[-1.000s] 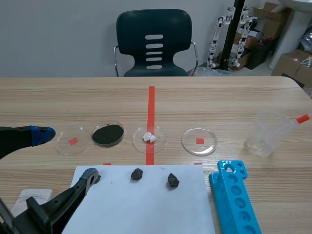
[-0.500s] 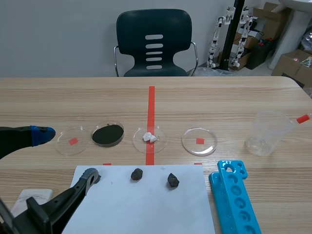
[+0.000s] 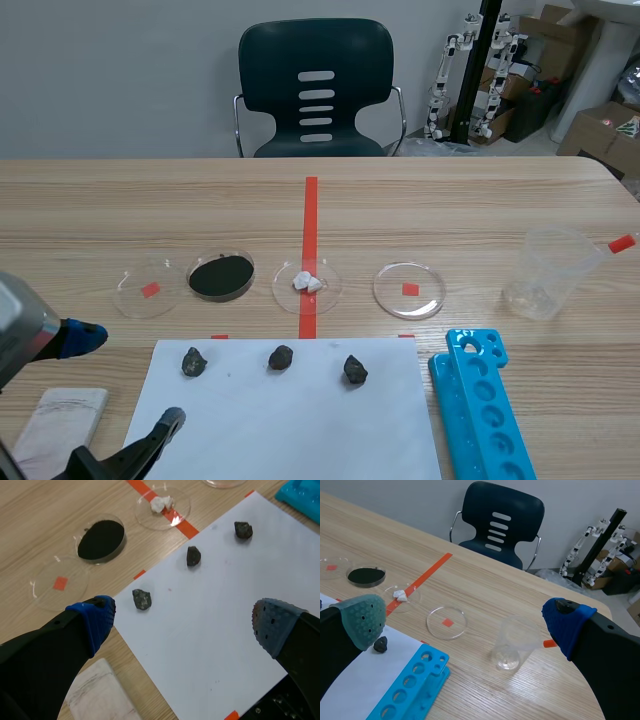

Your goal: Pick up the dropper by the top with the right hand

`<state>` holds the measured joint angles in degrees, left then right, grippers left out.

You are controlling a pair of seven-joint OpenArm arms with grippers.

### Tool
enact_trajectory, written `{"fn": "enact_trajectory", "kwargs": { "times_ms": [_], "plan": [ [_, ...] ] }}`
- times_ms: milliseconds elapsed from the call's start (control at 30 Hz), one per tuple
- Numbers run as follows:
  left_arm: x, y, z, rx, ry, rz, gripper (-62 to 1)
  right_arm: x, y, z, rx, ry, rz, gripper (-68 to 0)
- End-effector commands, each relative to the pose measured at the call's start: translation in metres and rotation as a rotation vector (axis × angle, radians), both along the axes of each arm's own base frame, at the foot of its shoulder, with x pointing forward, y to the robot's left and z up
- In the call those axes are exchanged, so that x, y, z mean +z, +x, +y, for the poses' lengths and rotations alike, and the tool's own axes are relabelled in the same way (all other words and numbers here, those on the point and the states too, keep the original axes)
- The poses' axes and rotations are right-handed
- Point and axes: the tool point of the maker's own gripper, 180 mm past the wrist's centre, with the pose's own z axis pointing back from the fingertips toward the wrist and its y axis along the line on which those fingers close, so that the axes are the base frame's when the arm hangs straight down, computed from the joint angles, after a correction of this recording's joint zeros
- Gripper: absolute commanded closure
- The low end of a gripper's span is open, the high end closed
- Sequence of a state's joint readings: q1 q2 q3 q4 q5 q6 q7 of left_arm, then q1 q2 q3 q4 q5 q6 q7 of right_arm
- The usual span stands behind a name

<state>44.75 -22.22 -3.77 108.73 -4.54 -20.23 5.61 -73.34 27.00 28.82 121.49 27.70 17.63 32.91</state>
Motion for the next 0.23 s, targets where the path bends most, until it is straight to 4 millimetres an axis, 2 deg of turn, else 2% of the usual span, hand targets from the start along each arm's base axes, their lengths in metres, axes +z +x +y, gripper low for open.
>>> {"fn": "enact_trajectory", "kwargs": {
  "times_ms": [0, 200],
  "plan": [
    [0.0032, 0.0019, -0.0011, 0.004, -0.009, -0.008, -57.2, 0.0076, 0.0020, -0.0017, -0.004, 0.007, -0.029, -67.9],
    [-0.0060, -0.0018, 0.0032, 0.011, 0.027, 0.039, -57.2, 0.0077, 0.0020, -0.0017, -0.004, 0.007, -0.029, -67.9]
  ]
}}
